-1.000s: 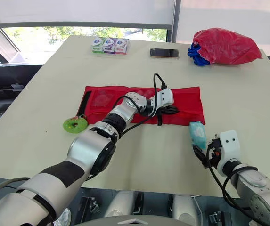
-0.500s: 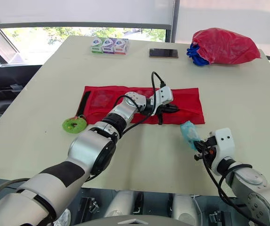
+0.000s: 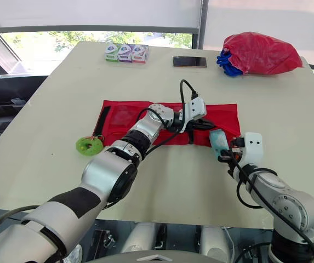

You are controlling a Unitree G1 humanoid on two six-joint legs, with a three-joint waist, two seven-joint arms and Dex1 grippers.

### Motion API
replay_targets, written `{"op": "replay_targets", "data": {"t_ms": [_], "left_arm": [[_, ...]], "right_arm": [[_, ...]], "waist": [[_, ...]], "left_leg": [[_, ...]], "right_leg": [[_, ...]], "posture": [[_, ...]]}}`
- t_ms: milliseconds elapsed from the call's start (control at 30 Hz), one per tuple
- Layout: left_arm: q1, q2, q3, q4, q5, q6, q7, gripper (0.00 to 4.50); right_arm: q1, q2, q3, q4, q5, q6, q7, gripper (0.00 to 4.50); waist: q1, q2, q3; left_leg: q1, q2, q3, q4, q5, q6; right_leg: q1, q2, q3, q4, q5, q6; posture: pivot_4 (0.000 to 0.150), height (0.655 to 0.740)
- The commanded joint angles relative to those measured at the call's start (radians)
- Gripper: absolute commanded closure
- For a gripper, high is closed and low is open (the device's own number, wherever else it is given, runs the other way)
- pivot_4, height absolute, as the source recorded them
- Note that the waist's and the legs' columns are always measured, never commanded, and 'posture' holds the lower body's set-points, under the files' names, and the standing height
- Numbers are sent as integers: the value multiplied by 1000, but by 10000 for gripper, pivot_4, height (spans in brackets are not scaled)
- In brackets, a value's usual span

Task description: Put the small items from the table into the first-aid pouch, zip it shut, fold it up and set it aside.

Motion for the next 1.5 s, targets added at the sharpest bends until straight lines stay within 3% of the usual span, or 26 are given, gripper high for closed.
{"op": "replay_targets", "data": {"t_ms": [33, 167, 333, 500, 533, 600, 667, 733, 1033, 1067, 1133, 1167, 1500], "left_arm": [[-5, -16, -3, -71, -23, -7, -30, 45000], [20, -25, -20, -97, -20, -7, -45, 45000], [53, -51, -38, -140, -22, 5, -63, 45000], [61, -66, -26, -139, -43, 56, -47, 45000], [59, -68, -23, -132, -46, 66, -38, 45000], [56, -70, -23, -126, -46, 71, -27, 45000], [54, -73, -24, -122, -45, 73, -19, 45000], [51, -78, -24, -116, -44, 74, -8, 45000], [51, -91, -23, -112, -46, 74, 6, 45000], [53, -92, -24, -113, -46, 74, 6, 45000], [57, -94, -26, -116, -47, 74, 3, 45000], [58, -94, -26, -117, -47, 74, 2, 45000], [51, -94, -13, -126, -66, 101, -22, 45000]], "right_arm": [[-47, 49, -55, 2, 23, -9, -41, 44586], [-109, 116, -76, 37, 23, -24, -80, 44586], [-187, 188, -39, 140, -83, -167, -116, 44586], [-141, 170, 57, 162, -206, -339, -40, 44586], [-116, 156, 73, 148, -211, -343, -17, 39880], [-72, 115, 104, 115, -221, -334, 22, 34800], [-24, 53, 142, 75, -239, -338, 71, 23812], [29, -15, 155, 13, -222, -317, 128, 15674], [271, -237, 14, -194, -134, -352, 340, 15674], [288, -244, 2, -193, -136, -361, 344, 10067], [333, -242, -38, -166, -189, -392, 315, 2254], [342, -233, -51, -145, -213, -406, 296, 484], [264, -75, -49, 10, -164, -413, 254, 484]], "waist": [[-5, 0, 0], [-7, 1, 0], [-8, 2, -1], [-8, 2, -1], [-8, 2, -1], [-8, 2, -1], [-9, 2, -1], [-9, 2, -1], [-6, 2, -1], [-6, 2, -1], [-6, 2, -1], [-6, 2, -1], [-7, 3, -1]], "left_leg": [[0, 0, 0, 0, 0, 0], [0, 0, 0, 0, 0, 0], [0, 0, 1, 0, 0, 0], [0, 0, 1, -1, 0, 0], [0, 0, 1, -1, 0, 0], [0, 0, 1, -1, 0, 0], [0, 0, 1, -2, 0, 0], [0, 0, 1, -2, 0, 0], [1, -1, 0, -2, 0, 0], [1, -1, 0, -2, 0, 0], [1, -1, 1, -2, 0, 0], [1, 0, 1, -2, 0, 0], [1, 0, 1, -2, 0, 0]], "right_leg": [[0, 0, 0, 0, 0, 0], [0, 0, 0, 0, 0, 0], [0, 0, 1, 0, 0, 0], [0, 0, 1, 0, 0, 0], [0, 0, 1, 0, 0, 0], [0, 0, 1, 0, 0, 0], [0, 0, 1, -1, 0, 0], [0, 0, 2, -1, 0, 0], [0, 0, 1, -1, 0, 1], [0, 0, 1, -1, 0, 1], [0, 0, 2, -1, 0, 1], [0, 0, 2, -1, -1, 1], [0, 1, 2, -1, -1, 1]], "posture": [[1500, 7400], [1500, 7400], [1500, 7400], [1500, 7400], [1500, 7400], [1500, 7400], [1500, 7400], [1500, 7400], [1500, 7400], [1500, 7400], [1500, 7400], [1500, 7400], [1500, 7400]]}}
